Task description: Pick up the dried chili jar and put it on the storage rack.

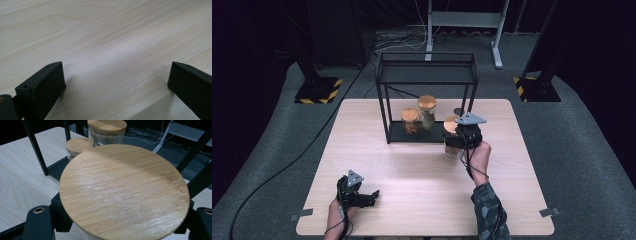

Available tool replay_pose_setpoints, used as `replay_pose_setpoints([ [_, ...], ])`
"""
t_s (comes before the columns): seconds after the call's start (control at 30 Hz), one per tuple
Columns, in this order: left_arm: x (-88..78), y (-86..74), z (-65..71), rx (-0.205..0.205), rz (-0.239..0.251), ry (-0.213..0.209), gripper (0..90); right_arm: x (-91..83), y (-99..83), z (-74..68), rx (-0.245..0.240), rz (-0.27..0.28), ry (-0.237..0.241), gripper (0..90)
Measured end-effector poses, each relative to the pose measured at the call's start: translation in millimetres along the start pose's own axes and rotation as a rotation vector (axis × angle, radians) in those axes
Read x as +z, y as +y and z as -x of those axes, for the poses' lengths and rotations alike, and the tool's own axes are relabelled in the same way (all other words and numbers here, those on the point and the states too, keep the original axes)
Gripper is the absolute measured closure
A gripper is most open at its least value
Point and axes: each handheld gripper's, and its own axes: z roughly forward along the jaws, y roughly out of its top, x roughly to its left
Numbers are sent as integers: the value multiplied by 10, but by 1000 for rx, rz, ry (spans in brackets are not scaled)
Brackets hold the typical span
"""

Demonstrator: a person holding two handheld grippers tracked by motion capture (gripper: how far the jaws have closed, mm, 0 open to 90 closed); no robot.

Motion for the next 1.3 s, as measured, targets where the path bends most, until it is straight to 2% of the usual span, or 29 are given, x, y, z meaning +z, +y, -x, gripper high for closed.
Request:
replay_pose_setpoints([
  [1.3, 0, 1, -3, 0, -1, -2, 6, 208, 175, 8, -3, -13, 9, 246],
])
